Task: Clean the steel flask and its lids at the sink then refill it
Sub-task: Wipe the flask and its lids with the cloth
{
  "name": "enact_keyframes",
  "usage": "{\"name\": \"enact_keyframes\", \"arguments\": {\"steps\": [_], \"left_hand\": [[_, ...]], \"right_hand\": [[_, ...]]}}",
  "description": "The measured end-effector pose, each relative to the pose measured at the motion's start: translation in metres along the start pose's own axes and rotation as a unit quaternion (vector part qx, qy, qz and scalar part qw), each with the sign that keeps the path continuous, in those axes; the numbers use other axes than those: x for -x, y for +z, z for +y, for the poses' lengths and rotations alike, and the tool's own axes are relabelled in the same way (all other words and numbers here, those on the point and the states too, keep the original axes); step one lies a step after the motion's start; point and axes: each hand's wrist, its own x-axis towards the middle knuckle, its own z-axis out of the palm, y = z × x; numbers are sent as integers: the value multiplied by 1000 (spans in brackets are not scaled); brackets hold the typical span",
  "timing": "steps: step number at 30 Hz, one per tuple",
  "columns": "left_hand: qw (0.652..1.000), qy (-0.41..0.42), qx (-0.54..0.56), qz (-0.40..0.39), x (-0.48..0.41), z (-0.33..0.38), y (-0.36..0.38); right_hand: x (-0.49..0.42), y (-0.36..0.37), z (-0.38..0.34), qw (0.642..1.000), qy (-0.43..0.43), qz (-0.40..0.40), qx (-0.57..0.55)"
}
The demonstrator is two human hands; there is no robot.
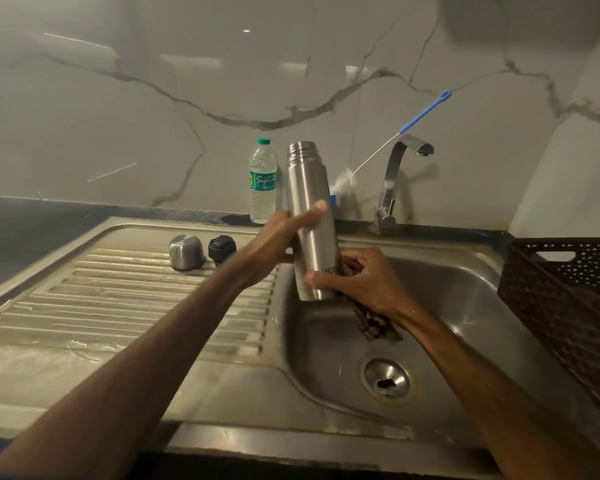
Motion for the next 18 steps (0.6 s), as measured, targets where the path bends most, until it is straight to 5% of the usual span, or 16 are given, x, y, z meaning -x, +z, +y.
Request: {"name": "enact_keyframes", "arguments": {"steps": [4,7,13,18], "left_hand": [[997,55,-10,48,4,0,-14],[990,77,-38,108,4,2,-22],[943,98,-155,278,-2,-12,-34],[933,68,-197,294,-12,-33,-35]], "right_hand": [[-7,11,0,999,15,-10,32],[-11,18,-2,994,98,53,-19],[-15,17,6,972,194,102,-82],[-18,21,11,964,208,118,-113]]}}
